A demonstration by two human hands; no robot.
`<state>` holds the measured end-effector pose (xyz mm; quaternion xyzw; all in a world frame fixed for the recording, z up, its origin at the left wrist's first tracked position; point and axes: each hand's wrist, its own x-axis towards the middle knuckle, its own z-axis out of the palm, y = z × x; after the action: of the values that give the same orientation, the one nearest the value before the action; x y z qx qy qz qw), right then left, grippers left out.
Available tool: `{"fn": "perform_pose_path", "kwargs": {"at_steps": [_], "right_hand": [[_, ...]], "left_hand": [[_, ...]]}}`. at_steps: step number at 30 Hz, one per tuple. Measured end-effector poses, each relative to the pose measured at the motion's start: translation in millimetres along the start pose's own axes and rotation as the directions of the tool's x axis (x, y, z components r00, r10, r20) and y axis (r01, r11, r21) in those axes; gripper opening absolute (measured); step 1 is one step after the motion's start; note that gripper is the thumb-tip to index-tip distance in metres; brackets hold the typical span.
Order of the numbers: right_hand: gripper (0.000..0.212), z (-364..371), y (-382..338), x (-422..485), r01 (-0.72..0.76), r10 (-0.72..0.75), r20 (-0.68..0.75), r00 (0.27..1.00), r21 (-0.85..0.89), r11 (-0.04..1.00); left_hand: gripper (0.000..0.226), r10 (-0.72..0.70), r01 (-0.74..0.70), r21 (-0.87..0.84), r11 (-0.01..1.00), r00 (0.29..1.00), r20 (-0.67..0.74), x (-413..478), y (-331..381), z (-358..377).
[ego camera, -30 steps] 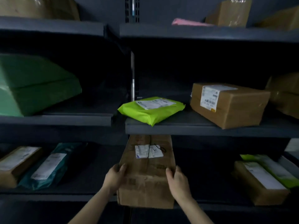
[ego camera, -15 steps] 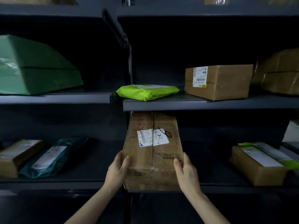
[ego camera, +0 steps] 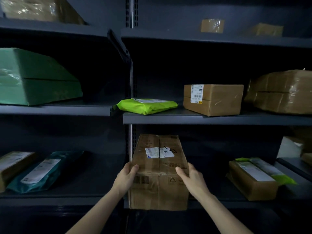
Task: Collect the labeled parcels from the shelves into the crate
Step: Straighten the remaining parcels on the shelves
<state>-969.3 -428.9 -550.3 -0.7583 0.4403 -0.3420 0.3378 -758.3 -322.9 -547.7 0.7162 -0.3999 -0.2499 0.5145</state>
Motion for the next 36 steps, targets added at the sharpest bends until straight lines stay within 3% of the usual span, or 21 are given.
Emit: {"fn": "perform_pose_path", "kwargs": {"at_steps": [9, 11, 14, 16, 20, 25, 30, 36], "right_hand": [[0.049, -3.6, -0.8, 11.4, -0.017, 0.018, 0.020, 1.000, -0.066, 0.998], [0.050, -6.7, 0.0, 8.7, 0.006, -0.003, 0.044, 0.999, -0.075, 0.997], [0.065, -15.7, 8.0, -1.5, 0.075, -0.063, 0.064, 0.996, -0.209, 0.975], [0.075, -24.3, 17.1, -10.5, 0.097, -0.076, 0.074, 0.994, -0.347, 0.933], [0.074, -46.7, 39.3, -21.1, 0.109, -0.102, 0.040, 0.994, -0.494, 0.863], [0.071, -82.6, 74.3, -30.8, 0.086, -0.122, -0.029, 0.992, -0.549, 0.832], [0.080, -119.5, 109.7, -39.6, 0.009, -0.075, -0.089, 0.993, -0.584, 0.812], [0.063, -147.6, 146.3, -39.6, -0.063, -0.027, -0.130, 0.991, -0.634, 0.771]], "left_hand": [[0.051, 0.009, -0.009, 0.104, 0.994, 1.000, 0.000, 6.0, 6.1, 2.1], [0.049, 0.094, -0.076, 0.269, 0.960, 0.994, -0.054, 5.2, 9.7, 2.1], [0.048, 0.399, -0.236, 0.595, 0.769, 0.904, -0.157, -3.9, 18.3, 12.9], [0.054, 0.517, -0.335, 0.676, 0.656, 0.852, -0.079, -13.0, 24.8, 32.3], [0.054, 0.577, -0.488, 0.723, 0.489, 0.803, 0.152, -31.8, 40.3, 82.9], [0.061, 0.583, -0.689, 0.599, 0.407, 0.701, 0.411, -52.4, 52.1, 144.1], [0.061, 0.491, -0.744, 0.522, 0.417, 0.668, 0.560, -54.5, 53.4, 189.4], [0.063, 0.373, -0.666, 0.564, 0.489, 0.744, 0.554, -43.9, 44.2, 213.5]]}}
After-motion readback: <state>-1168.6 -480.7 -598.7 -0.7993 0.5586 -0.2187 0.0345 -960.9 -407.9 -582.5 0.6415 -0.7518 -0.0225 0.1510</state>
